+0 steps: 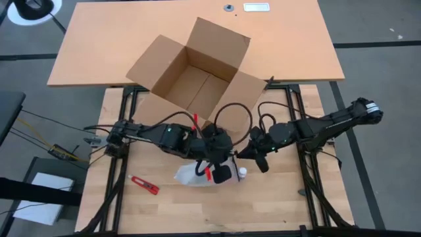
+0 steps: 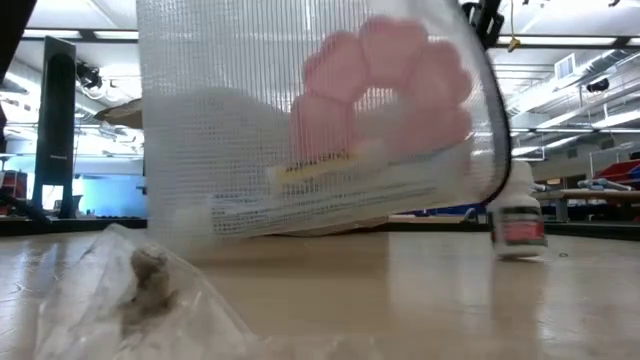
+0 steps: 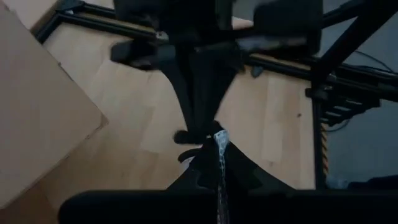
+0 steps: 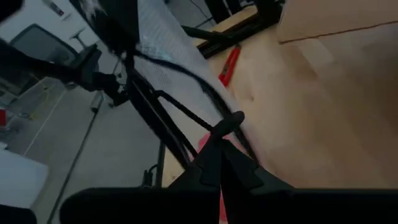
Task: Unpack boxes
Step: Close the zip bag
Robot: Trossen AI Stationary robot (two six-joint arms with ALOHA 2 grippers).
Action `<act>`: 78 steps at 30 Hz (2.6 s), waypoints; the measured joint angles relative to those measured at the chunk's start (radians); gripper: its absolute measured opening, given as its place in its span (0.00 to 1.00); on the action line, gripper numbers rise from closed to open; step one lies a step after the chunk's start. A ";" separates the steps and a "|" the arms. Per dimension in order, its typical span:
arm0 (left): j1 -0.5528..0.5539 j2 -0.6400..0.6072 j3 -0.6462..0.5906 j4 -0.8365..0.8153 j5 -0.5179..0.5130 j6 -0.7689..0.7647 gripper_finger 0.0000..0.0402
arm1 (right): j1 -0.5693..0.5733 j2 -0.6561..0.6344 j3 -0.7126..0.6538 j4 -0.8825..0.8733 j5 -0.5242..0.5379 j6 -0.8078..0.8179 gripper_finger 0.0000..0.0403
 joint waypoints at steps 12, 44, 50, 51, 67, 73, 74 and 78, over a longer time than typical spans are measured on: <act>0.019 0.000 -0.006 0.022 0.051 0.029 0.01 | 0.046 0.009 -0.118 0.149 0.071 0.061 0.00; 0.060 0.059 -0.006 0.101 -0.033 0.211 0.00 | 0.079 0.010 -0.339 0.406 0.148 0.053 0.00; 0.073 0.192 -0.006 0.222 -0.034 0.225 0.00 | 0.084 0.013 -0.436 0.409 0.152 0.106 0.00; 0.074 0.208 -0.006 0.237 -0.034 0.225 0.00 | 0.084 0.015 -0.441 0.400 0.151 0.110 0.00; 0.086 0.229 -0.006 0.170 0.022 0.332 0.00 | 0.095 0.127 -0.442 0.425 0.194 0.102 0.00; 0.086 0.274 -0.006 0.198 0.022 0.425 0.00 | 0.104 0.170 -0.445 0.414 0.194 0.102 0.00; 0.086 0.282 -0.006 0.205 0.023 0.439 0.00 | 0.104 0.179 -0.445 0.414 0.190 0.102 0.00; 0.084 0.316 -0.006 0.243 0.026 0.458 0.00 | 0.104 0.197 -0.447 0.417 0.173 0.110 0.00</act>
